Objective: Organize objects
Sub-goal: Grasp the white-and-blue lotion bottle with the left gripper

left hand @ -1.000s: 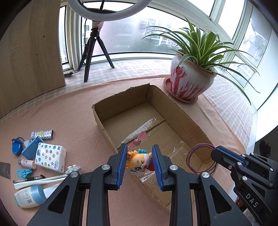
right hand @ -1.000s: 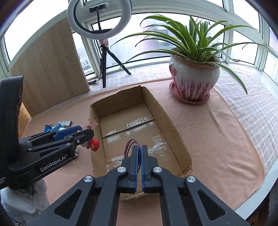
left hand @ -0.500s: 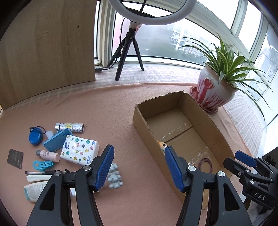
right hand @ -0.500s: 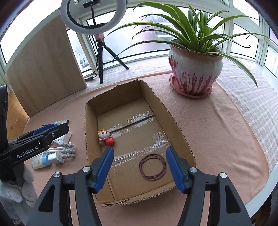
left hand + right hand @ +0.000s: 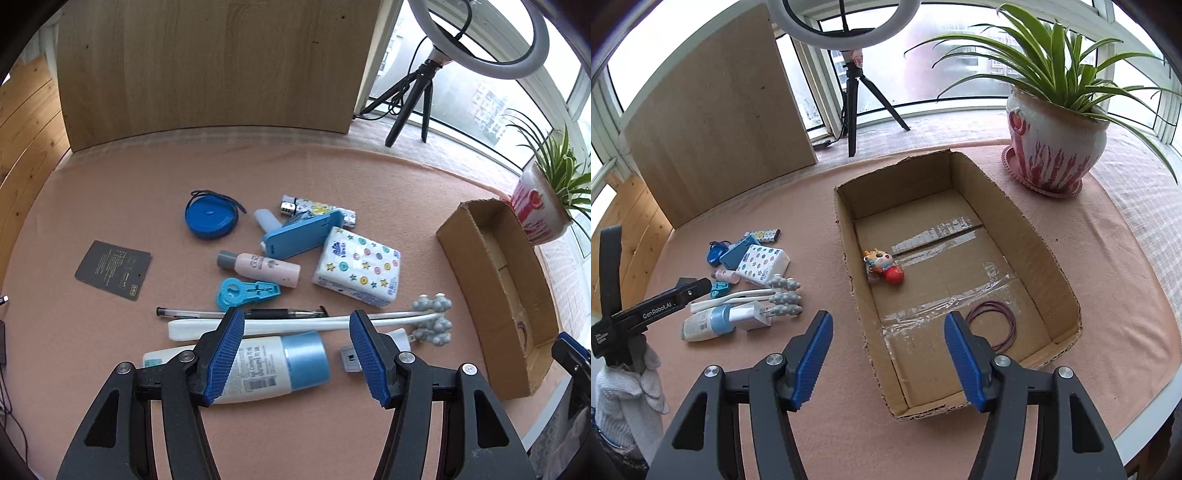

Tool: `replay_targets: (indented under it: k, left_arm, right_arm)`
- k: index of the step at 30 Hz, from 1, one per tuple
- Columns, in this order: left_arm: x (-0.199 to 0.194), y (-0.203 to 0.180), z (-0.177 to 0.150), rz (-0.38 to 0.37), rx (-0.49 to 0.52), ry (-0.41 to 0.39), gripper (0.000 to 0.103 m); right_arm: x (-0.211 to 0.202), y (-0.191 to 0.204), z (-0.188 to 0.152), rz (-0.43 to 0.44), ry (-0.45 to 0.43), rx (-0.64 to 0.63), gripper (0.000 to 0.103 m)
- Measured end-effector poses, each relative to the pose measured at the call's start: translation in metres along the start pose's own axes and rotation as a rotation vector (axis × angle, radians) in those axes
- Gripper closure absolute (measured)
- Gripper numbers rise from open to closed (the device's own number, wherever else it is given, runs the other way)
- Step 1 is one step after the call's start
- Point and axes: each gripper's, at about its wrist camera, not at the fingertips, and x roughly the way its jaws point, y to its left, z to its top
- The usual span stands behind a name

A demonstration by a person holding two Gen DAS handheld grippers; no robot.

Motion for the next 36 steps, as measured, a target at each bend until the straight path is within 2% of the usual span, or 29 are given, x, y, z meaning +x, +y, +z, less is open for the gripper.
replay_targets:
  k: [4, 6, 9, 19, 24, 30, 36]
  left_arm:
    - [0.007, 0.028, -0.007, 0.013, -0.009, 0.041, 0.049]
    - [0.011, 0.040, -0.009, 0.013, -0.013, 0.058, 0.058]
    - [0.017, 0.054, -0.011, -0.008, -0.022, 0.085, 0.067]
    - [0.028, 0.078, -0.004, -0.016, 0.002, 0.121, 0.067]
    - [0.036, 0.087, -0.003, -0.045, 0.003, 0.156, 0.067]
    - [0.035, 0.081, -0.027, -0.125, 0.010, 0.205, 0.068]
    - [0.021, 0.060, -0.057, -0.198, 0.020, 0.218, 0.069]
  right_arm:
    - [-0.005, 0.025, -0.005, 0.006, -0.006, -0.043, 0.044]
    - [-0.007, 0.035, -0.007, 0.007, -0.010, -0.051, 0.044]
    - [-0.007, 0.046, -0.011, 0.005, -0.010, -0.053, 0.044]
    - [-0.006, 0.065, -0.024, -0.011, -0.002, -0.028, 0.044]
    - [-0.008, 0.074, -0.029, -0.016, -0.001, -0.030, 0.044]
    - [-0.005, 0.079, -0.032, -0.017, 0.006, -0.024, 0.044]
    - [0.004, 0.083, -0.036, 0.003, 0.036, -0.017, 0.044]
